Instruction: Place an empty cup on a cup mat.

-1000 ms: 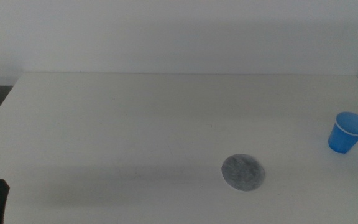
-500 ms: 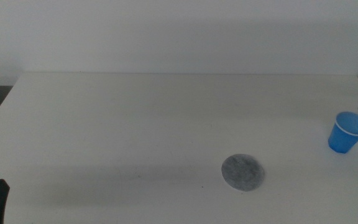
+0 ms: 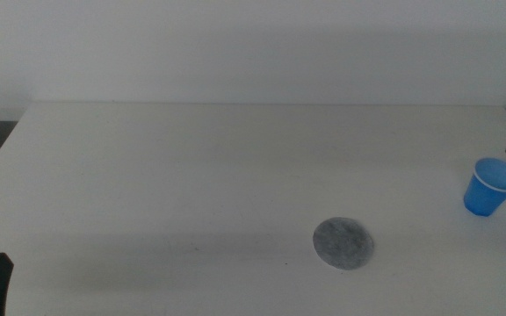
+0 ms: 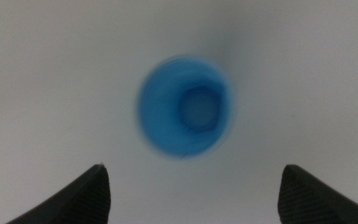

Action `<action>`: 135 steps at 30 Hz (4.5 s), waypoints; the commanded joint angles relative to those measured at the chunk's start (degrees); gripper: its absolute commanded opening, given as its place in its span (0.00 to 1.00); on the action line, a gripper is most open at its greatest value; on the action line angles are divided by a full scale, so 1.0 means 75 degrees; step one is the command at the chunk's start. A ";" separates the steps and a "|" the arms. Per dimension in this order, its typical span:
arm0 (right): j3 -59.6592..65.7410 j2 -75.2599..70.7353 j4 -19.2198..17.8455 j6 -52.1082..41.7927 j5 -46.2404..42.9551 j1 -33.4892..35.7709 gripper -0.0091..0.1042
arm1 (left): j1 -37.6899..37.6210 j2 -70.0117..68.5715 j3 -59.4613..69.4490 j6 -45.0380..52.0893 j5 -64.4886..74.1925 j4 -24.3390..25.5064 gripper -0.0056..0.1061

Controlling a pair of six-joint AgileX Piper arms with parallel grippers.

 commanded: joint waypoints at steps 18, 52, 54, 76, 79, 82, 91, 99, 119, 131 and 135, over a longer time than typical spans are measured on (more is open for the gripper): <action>-0.0256 0.1848 -0.0027 -0.0614 -0.1163 0.0104 0.07 | -0.0008 -0.0028 -0.0003 -0.0022 -0.0098 -0.0017 0.89; -0.0256 0.1680 0.0244 0.0138 -0.0342 0.4105 0.07 | -0.0008 -0.0028 -0.0003 -0.0022 -0.0098 -0.0017 0.89; -0.0256 0.1759 0.0253 0.0123 -0.0273 0.4105 0.07 | -0.0008 -0.0028 -0.0003 -0.0022 -0.0098 -0.0017 0.89; -0.0256 0.1795 0.0194 0.0064 -0.0210 0.4459 0.08 | -0.0008 -0.0028 -0.0003 -0.0022 -0.0098 -0.0017 0.89; -0.0256 0.1795 0.0082 0.0164 -0.0286 0.4459 0.08 | -0.0008 -0.0028 -0.0003 -0.0022 -0.0098 -0.0017 0.89; -0.0256 0.1795 0.0045 0.0183 -0.0285 0.4459 0.08 | -0.0008 -0.0028 -0.0003 -0.0022 -0.0098 -0.0017 0.89; -0.0256 0.1795 0.0042 0.0199 -0.0253 0.4459 0.24 | -0.0008 -0.0028 -0.0003 -0.0022 -0.0098 -0.0017 0.89; -0.0488 0.1709 -0.0114 0.0183 0.0179 0.4459 0.44 | -0.0008 -0.0028 -0.0003 -0.0022 -0.0098 -0.0017 0.89; -0.0160 -0.3495 -0.1397 -0.0770 -0.1163 0.3139 0.90 | -0.0008 -0.0028 -0.0003 -0.0022 -0.0098 -0.0017 0.89; 0.4483 -0.7101 -0.2252 -0.0051 -0.4108 0.3080 0.90 | -0.0008 -0.0028 -0.0003 -0.0022 -0.0098 -0.0017 0.89; 0.5114 -0.7811 -0.2332 -0.0051 -0.4138 0.3080 0.90 | -0.0008 -0.0028 -0.0003 -0.0022 -0.0098 -0.0017 0.89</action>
